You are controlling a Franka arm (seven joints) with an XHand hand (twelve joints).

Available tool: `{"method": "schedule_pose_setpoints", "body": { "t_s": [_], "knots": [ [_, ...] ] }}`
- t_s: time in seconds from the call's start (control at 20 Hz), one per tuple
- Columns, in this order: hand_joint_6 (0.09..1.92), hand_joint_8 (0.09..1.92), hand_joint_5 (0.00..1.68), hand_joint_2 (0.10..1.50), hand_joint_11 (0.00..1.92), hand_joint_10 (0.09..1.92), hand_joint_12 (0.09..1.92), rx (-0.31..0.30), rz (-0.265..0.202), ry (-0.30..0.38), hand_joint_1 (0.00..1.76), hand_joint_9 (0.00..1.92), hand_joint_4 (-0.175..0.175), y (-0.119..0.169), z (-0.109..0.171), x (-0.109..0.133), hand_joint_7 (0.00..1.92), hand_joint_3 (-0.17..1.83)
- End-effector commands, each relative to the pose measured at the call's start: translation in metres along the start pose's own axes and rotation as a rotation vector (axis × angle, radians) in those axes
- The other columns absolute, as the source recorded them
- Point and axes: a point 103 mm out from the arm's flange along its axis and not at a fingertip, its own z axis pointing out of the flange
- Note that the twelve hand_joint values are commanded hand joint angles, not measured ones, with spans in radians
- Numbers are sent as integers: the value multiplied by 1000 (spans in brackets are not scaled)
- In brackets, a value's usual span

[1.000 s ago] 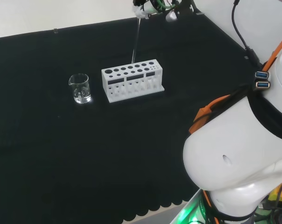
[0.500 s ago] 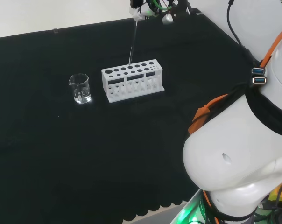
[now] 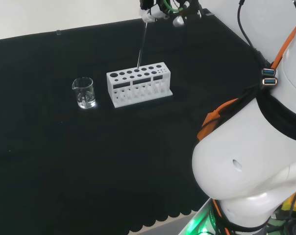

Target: Put the glass rod back on the white test tube rack.

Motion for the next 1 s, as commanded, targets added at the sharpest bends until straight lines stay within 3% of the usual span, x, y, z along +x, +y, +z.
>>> {"method": "schedule_pose_setpoints", "body": {
  "t_s": [0.05, 0.6, 1.0],
  "knots": [
    [326, 333, 1376, 1036, 1710, 382, 532, 18, 8, -16, 1319, 1825, -175, -6, 5, -3, 1418, -175],
    [323, 331, 1377, 1036, 1709, 382, 533, 16, -7, -2, 1320, 1825, -175, 1, 10, 8, 1419, -175],
    [322, 329, 1377, 1036, 1709, 381, 533, 22, 4, 3, 1320, 1824, -175, 3, 14, 3, 1420, -175]
  ]
}}
